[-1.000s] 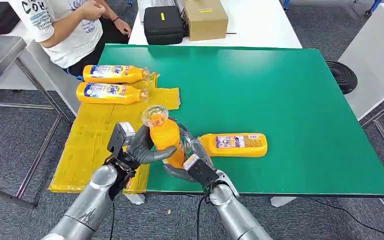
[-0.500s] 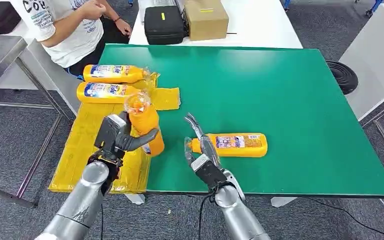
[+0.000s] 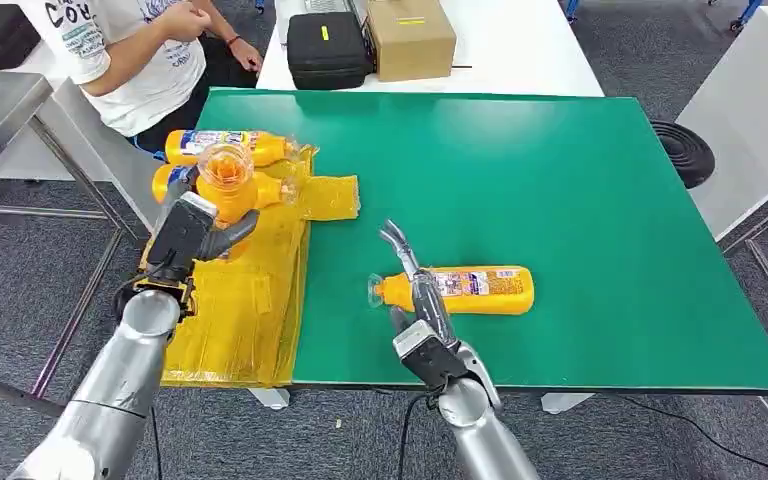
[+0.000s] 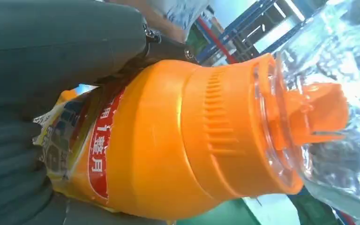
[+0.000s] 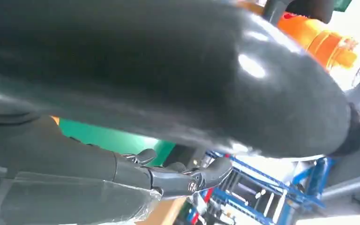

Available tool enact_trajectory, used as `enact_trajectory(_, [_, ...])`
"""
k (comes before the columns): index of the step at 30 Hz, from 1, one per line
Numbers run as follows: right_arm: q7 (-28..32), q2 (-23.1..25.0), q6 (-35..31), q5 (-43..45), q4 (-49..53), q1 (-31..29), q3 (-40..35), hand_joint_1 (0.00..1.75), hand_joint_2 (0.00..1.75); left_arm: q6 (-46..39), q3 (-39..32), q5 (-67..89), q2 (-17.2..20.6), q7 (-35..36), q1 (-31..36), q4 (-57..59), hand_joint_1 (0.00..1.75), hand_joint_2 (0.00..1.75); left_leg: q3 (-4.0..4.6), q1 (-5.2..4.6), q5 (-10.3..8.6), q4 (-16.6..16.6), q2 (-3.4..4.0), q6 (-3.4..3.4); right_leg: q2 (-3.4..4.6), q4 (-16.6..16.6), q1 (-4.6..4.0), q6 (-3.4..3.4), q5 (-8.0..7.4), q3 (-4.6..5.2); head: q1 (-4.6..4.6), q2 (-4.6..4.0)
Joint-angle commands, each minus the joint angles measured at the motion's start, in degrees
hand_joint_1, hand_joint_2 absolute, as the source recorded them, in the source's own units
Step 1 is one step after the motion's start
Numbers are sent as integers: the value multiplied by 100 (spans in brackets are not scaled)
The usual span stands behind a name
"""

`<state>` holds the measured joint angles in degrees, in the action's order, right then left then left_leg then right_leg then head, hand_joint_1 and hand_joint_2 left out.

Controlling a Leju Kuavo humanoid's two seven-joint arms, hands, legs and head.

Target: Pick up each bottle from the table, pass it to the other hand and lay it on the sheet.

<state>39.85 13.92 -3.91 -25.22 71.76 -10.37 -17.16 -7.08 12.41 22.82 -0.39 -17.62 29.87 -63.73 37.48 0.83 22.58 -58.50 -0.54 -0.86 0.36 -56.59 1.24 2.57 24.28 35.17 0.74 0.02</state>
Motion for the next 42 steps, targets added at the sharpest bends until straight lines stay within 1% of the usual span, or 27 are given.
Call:
enact_trajectory(1, [13,-270,-106,-81,618,167,251,0,175,953,976,1646,928,526,927,648,175,175,-6,2,4,-3,-6,0,-12,-2,-4,-10,7,-9,0,0])
enact_trajectory(2, [11,-296,-117,-90,664,189,306,0,175,1116,1102,1777,1009,472,1003,859,175,175,-18,4,9,-6,-13,0,-22,-4,-7,-15,15,-26,-2,0])
enact_trajectory(6, [15,-315,-116,-98,680,199,344,0,175,1066,1094,1791,1015,334,1008,1019,175,175,-22,1,7,2,0,0,-7,4,-3,-11,8,-24,0,0])
enact_trajectory(7, [15,-312,-224,-171,686,204,390,0,175,1409,1539,2160,1142,339,1188,1267,175,175,-34,2,12,1,5,0,-4,4,-5,-16,11,-34,0,0])
enact_trajectory(8, [7,-318,-263,-201,706,212,421,0,175,1528,1693,2263,1175,329,1273,1390,175,175,-24,3,10,-2,1,0,-5,1,-6,-14,10,-25,-2,0])
enact_trajectory(9, [-16,-324,-271,-220,765,233,516,0,175,1655,2039,2430,1221,284,1532,1760,175,175,-13,1,3,0,-11,0,-15,0,-3,-9,8,-15,-2,0])
enact_trajectory(10, [-28,-317,-272,-227,832,267,622,0,175,1772,2379,2584,1256,194,1783,2086,175,175,-23,2,6,0,-16,1,-24,0,-5,-14,14,-28,-2,0])
enact_trajectory(11, [-38,-331,-241,-225,865,285,668,0,175,1867,2572,2668,1301,132,1946,2239,175,175,-10,4,1,-3,-27,1,-33,-2,-6,-11,12,-18,-2,0])
enact_trajectory(12, [-39,-336,-227,-218,896,316,719,0,175,2062,2807,2769,1360,22,2109,2388,175,175,-19,6,5,-5,-31,1,-39,-1,-8,-15,16,-30,-2,0])
enact_trajectory(14, [-40,-347,-229,-212,922,344,789,0,175,2452,3138,2855,1440,-162,2398,2570,175,175,-19,7,8,-8,-19,0,-27,-2,-10,-16,14,-26,-2,0])
enact_trajectory(16, [-36,-360,-214,-202,919,347,813,0,175,2870,3484,2903,1360,-272,2673,2762,175,175,-15,7,8,-10,-12,-1,-20,-2,-10,-14,12,-22,-4,0])
enact_trajectory(17, [-32,-362,-200,-198,904,338,809,0,175,2933,3552,2893,1346,-272,2721,2797,175,175,-5,5,3,-8,-15,-1,-21,-2,-7,-10,8,-12,-2,0])
enact_trajectory(18, [-29,-362,-187,-195,891,330,803,0,175,2978,3603,2895,1348,-278,2737,2815,175,175,-15,6,8,-9,-15,-1,-23,-3,-8,-13,13,-23,-2,0])
enact_trajectory(19, [-32,-352,-197,-198,856,310,798,0,175,2981,3635,2877,1367,-287,2743,2805,175,175,-5,4,2,-5,-6,-1,-10,1,-5,-8,3,-8,-2,0])
enact_trajectory(20, [-32,-352,-197,-198,856,310,798,0,175,2981,3635,2877,1367,-287,2743,2805,175,175,-17,5,8,-6,-7,-1,-14,-1,-7,-13,10,-21,0,0])
enact_trajectory(22, [-33,-345,-198,-199,856,308,794,0,175,2973,3643,2880,1377,-287,2729,2807,175,175,-10,0,4,-3,0,-1,-4,-1,-1,-8,4,-11,0,0])
enact_trajectory(23, [-33,-343,-198,-199,855,308,792,0,175,2971,3649,2880,1379,-287,2719,2809,175,175,-28,3,12,-4,1,-1,-7,1,-6,-15,12,-31,0,0])
enact_trajectory(26, [-33,-343,-198,-199,855,308,792,0,175,2971,3649,2880,1379,-287,2719,2809,175,175,-7,1,2,-2,3,-1,-1,1,-2,-7,1,-8,0,0])
enact_trajectory(29, [-33,-343,-198,-199,855,308,792,0,175,2971,3649,2880,1379,-287,2719,2809,175,175,-22,2,9,-4,3,-1,-5,-1,-5,-13,9,-24,-2,0])
enact_trajectory(31, [-33,-343,-198,-199,855,308,792,0,175,2971,3649,2880,1379,-287,2719,2809,175,175,-6,2,2,-3,2,-1,-3,1,-3,-8,1,-8,-2,0])
enact_trajectory(32, [-33,-343,-198,-199,855,308,792,0,175,2971,3649,2880,1379,-287,2719,2809,175,175,-22,4,10,-6,3,-2,-4,0,-7,-14,8,-25,0,0])
enact_trajectory(34, [-33,-343,-198,-199,855,308,792,0,175,2971,3649,2880,1379,-287,2719,2809,175,175,-9,3,4,-4,3,-1,-2,0,-4,-9,3,-11,-2,0])
enact_trajectory(35, [-33,-343,-198,-199,855,308,792,0,175,2971,3649,2880,1379,-287,2719,2809,175,175,-23,3,11,-6,5,-2,-3,0,-6,-14,9,-26,-2,0])
enact_trajectory(37, [-33,-343,-198,-199,855,308,792,0,175,2971,3649,2880,1379,-287,2719,2809,175,175,-6,1,2,-3,3,-1,-2,0,-2,-8,2,-7,-2,0])
enact_trajectory(39, [-33,-343,-198,-199,855,308,792,0,175,2971,3649,2880,1379,-287,2719,2809,175,175,-11,3,6,-5,3,-1,-3,-1,-4,-10,5,-14,-2,0])
enact_trajectory(40, [-16,-354,-128,-184,837,286,752,0,175,3242,3854,2917,1448,-323,2757,2817,175,175,-22,3,11,-6,4,-1,-4,-1,-6,-15,10,-25,-2,0])
enact_trajectory(42, [-16,-337,-127,-184,835,276,739,0,175,3232,3866,2917,1496,-324,2736,2826,175,175,-11,3,6,-5,7,0,1,0,-4,-11,4,-12,-2,0])
